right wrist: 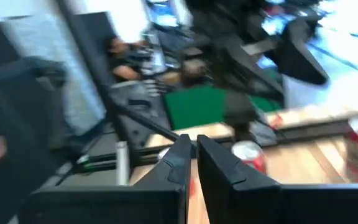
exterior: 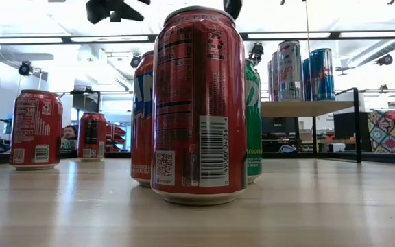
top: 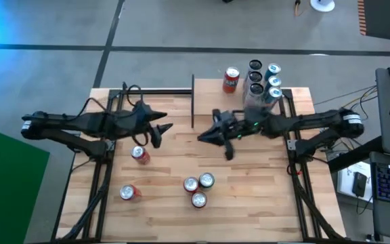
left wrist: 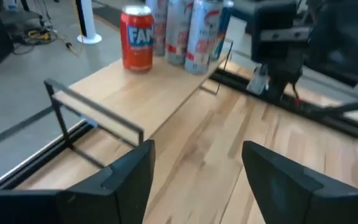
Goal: Place canned beverage on shelf
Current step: Put the right red soda can on the shelf aligned with the other red soda can
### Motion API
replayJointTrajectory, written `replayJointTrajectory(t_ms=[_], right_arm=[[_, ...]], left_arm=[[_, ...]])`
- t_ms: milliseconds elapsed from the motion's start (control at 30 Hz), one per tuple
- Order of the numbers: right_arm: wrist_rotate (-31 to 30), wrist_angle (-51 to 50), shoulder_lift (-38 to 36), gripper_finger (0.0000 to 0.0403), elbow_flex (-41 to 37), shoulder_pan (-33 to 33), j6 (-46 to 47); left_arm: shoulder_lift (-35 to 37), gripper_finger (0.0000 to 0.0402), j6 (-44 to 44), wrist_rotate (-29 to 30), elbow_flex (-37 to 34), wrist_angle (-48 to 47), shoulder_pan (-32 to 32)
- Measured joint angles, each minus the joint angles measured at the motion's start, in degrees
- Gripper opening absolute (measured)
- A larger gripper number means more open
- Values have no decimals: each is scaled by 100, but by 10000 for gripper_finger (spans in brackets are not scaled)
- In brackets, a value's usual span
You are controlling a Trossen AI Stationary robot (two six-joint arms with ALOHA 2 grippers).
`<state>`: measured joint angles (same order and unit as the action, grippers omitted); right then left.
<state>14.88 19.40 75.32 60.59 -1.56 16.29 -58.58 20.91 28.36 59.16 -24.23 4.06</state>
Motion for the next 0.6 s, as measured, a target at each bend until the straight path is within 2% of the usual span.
replayJointTrajectory(t_ms=[100,200,267,300,367,467,600], right_arm=[[-695,-226,514,22,312,227,566],[-1506,-800,949,22,791,558,846],[-2131,-1287,1158,22,1157,864,850],[-2372,-1617,1252,22,1360,1022,849],[-2730,-2406,1421,23,1826,1303,954],[-3120,-3934,1652,32,2477,1693,1426],[-3546,-5126,1903,71,2974,2274,2089]], left_arm=[[149,220,307,-302,4,-441,-5],[274,213,1327,-1197,101,-1205,18],[369,207,1538,-1725,107,-1529,206],[388,204,1584,-1788,91,-1586,397],[426,200,1590,-1608,15,-1516,900],[402,196,1444,-981,-189,-1131,1627],[154,196,1177,-484,-479,-754,2164]])
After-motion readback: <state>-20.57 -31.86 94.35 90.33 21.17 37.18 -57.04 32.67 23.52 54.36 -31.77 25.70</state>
